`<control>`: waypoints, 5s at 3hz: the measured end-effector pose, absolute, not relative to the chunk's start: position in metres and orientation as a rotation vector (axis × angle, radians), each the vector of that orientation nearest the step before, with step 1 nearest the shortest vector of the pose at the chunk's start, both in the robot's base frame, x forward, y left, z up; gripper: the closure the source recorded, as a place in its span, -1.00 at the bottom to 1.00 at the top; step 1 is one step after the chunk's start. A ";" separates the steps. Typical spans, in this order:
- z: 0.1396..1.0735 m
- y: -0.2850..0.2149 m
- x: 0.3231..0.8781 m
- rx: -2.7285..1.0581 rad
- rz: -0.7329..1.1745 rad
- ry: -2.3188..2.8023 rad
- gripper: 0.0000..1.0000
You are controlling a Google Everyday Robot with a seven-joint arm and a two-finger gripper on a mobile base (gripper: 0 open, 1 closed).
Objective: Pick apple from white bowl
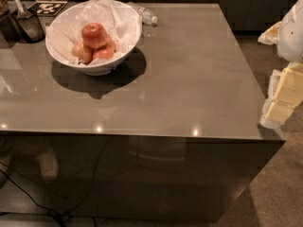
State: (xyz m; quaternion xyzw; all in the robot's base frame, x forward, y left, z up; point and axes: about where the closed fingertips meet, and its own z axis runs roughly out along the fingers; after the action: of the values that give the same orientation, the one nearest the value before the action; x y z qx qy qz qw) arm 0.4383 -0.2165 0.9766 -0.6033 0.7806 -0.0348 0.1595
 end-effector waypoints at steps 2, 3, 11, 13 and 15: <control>0.989 -0.202 0.451 -1.753 -0.098 2.230 -1.00; 1.007 -0.166 0.479 -1.845 -0.119 2.187 -1.00; 1.066 -0.015 0.632 -1.962 -0.208 1.811 -1.00; 1.072 0.015 0.666 -1.958 -0.219 1.726 -1.00; 1.043 0.067 0.713 -2.026 -0.174 1.659 -1.00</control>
Offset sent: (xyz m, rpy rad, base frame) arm 0.0474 0.0545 0.0395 -0.0608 0.1061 0.0709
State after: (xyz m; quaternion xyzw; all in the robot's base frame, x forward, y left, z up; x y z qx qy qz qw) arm 0.7128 0.0672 1.0433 -0.7462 0.6111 -0.0641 0.2560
